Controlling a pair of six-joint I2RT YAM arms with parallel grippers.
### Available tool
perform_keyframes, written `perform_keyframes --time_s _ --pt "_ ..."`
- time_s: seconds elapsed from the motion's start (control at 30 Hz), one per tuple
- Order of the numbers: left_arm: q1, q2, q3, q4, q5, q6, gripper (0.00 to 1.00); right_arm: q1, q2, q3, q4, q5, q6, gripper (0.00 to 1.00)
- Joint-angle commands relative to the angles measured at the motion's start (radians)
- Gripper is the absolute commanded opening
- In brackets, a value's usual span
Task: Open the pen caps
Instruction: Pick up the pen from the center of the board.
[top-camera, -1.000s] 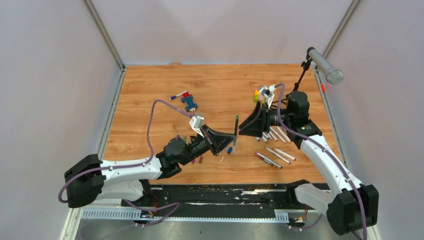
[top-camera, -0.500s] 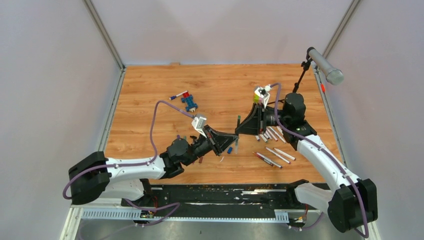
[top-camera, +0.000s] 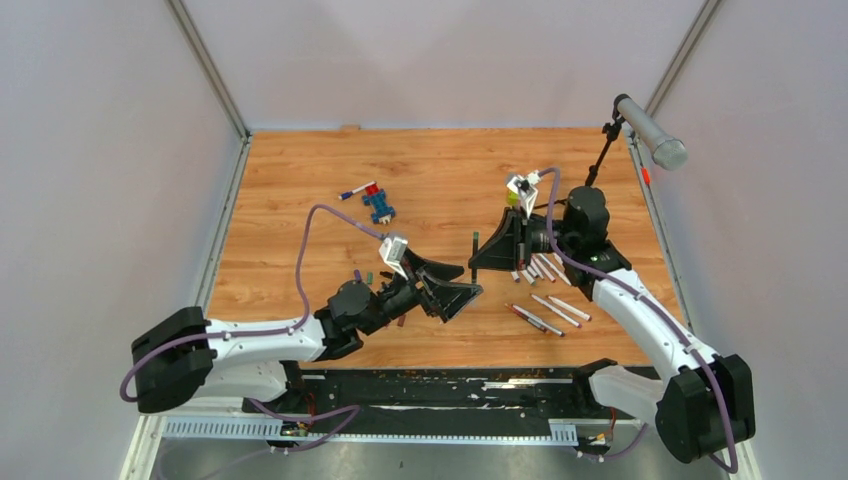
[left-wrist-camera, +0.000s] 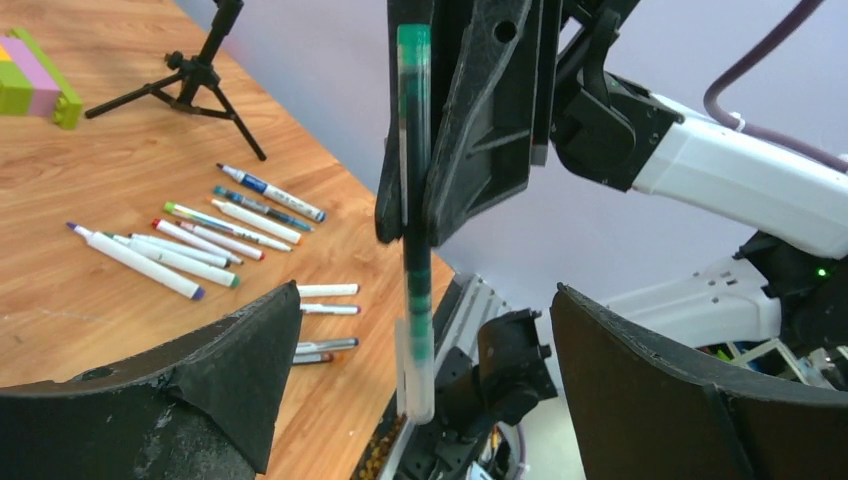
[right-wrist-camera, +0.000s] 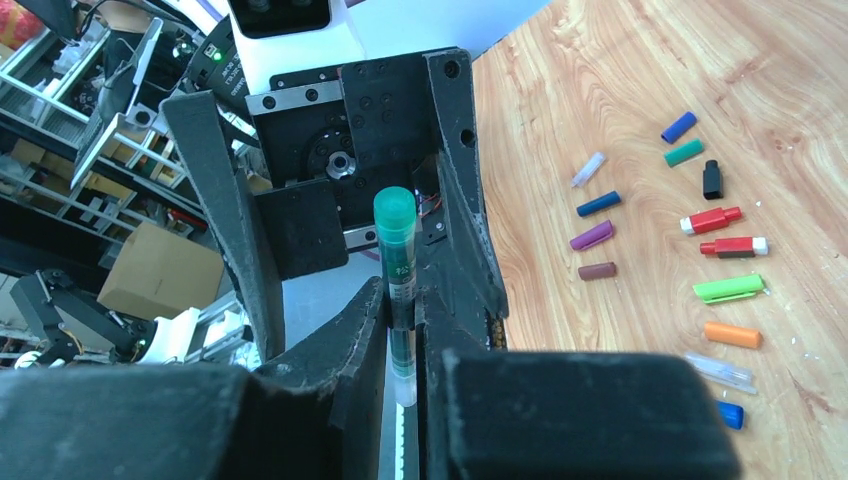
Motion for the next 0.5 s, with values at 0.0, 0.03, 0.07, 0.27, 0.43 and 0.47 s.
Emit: perform_keyframes --time_s 0.0,0.03,0.07,0.27,0.43,0.47 --pt "0.01 -0.102 -0.07 0.017 0.013 -0.009 1.0 -0.012 -0.032 0.004 -0.008 -0.02 -0.053 0.0" --pt "0.013 -0.123 -0.087 0.01 0.013 -0.02 1.0 -0.013 -0.032 0.001 -0.007 -0.022 -0.057 0.0" --pt "0.018 -0.143 -0.104 0.006 0.016 -0.029 1.0 -0.014 -0.033 -0.002 -0.006 -0.021 -0.058 0.0" --pt "0.034 -0.138 -0.14 0.031 0.075 -0.066 1.0 -0.014 -0.038 -0.025 0.008 -0.016 -0.061 0.0" --pt "0.033 -0.036 -0.092 0.102 0.143 -0.083 0.98 -0.014 -0.041 -0.034 0.017 -0.015 -0.063 0.0" --pt "0.034 -0.004 -0.085 0.126 0.171 -0.085 0.98 -0.014 -0.039 -0.035 0.021 -0.016 -0.061 0.0"
